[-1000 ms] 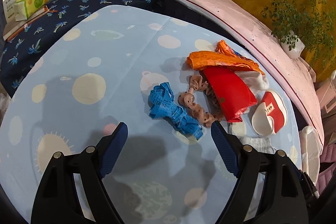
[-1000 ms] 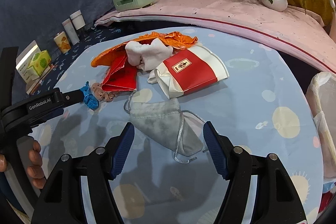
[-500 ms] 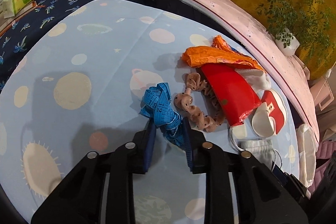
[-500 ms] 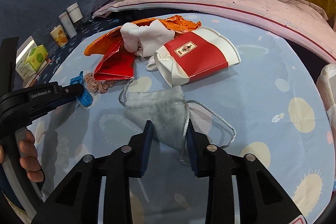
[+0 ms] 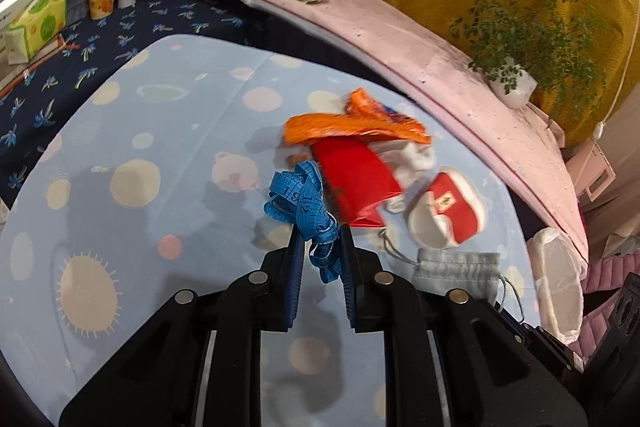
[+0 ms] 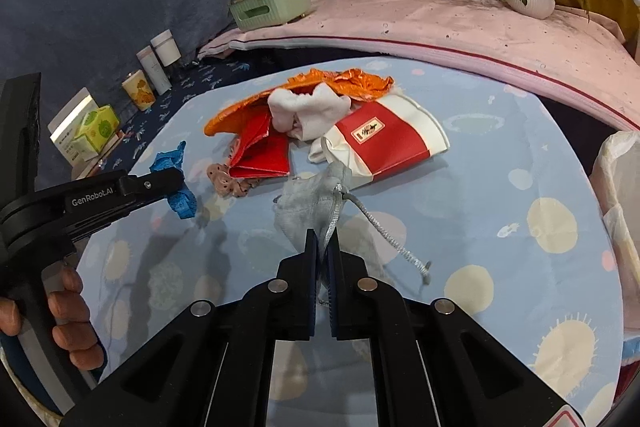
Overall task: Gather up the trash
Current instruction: 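Grasp the blue tape measure with the left gripper while the right gripper grasps the grey mask, then carry the tape measure and grey mask over the wastebasket with both grippers, then open both grippers to drop the tape measure and mask into the basket, then move both grippers back over the remaining pile on the table, then grasp the pink scrunchie with the left gripper while the right gripper grasps the red envelope, then carry the scrunchie and red envelope over the wastebasket with both grippers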
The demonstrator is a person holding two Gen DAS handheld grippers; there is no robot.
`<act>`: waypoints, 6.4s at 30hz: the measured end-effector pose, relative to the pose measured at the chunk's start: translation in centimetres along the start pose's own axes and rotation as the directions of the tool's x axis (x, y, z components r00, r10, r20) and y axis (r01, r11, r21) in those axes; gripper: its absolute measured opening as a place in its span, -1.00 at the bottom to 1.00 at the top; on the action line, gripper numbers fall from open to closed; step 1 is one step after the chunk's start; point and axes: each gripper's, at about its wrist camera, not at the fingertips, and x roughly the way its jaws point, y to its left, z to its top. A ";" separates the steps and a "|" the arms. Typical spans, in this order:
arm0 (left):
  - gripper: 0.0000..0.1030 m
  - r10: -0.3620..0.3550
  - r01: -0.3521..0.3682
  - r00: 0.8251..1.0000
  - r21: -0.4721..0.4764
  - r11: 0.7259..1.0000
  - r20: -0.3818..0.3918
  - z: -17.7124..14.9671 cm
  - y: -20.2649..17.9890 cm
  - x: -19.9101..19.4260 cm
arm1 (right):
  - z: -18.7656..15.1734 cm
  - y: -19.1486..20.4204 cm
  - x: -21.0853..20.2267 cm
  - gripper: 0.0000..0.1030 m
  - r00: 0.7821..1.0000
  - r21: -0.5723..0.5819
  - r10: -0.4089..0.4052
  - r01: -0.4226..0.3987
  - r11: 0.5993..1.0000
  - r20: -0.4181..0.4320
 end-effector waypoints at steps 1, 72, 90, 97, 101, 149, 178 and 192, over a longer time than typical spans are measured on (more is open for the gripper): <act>-0.67 -0.008 0.008 1.000 0.009 1.000 0.009 0.1 -0.7 -0.6 | 0.2 -0.1 -0.7 -0.90 1.000 0.002 0.002 -0.002 1.000 0.015; -0.03 -0.197 0.223 0.975 0.428 0.876 -0.105 -7.8 -35.5 2.8 | 0.0 -28.5 -16.8 -0.34 0.908 0.354 -0.358 0.268 0.896 0.218; -0.03 -0.118 0.120 0.993 0.332 0.936 -0.025 -4.6 -26.6 0.2 | 2.2 -19.5 -14.8 -0.24 0.935 0.217 -0.269 0.220 0.951 0.232; 0.11 -0.073 0.068 0.997 0.278 0.958 0.007 -3.2 -21.9 -0.4 | 3.0 -15.7 -13.2 -0.21 0.948 0.169 -0.225 0.189 0.967 0.225; 0.17 -0.037 0.031 0.999 0.237 0.971 0.019 -2.3 -18.6 -0.5 | 3.2 -13.7 -12.1 -0.21 0.956 0.139 -0.201 0.175 0.975 0.212; 0.27 0.069 -0.070 0.997 -0.019 0.997 -0.032 2.6 6.6 4.9 | 5.2 6.1 8.4 -0.98 0.993 -0.053 0.120 -0.121 0.991 -0.012; -0.81 -0.030 0.035 0.999 0.107 0.994 -0.044 1.1 -3.2 3.6 | 5.3 -1.5 -3.2 -0.98 0.976 0.090 0.094 -0.114 0.989 0.196; -0.81 -0.153 0.150 0.988 0.237 0.960 -0.009 0.6 -15.5 -0.9 | 5.8 -8.4 -10.8 -0.98 0.946 0.158 0.003 -0.057 0.986 0.323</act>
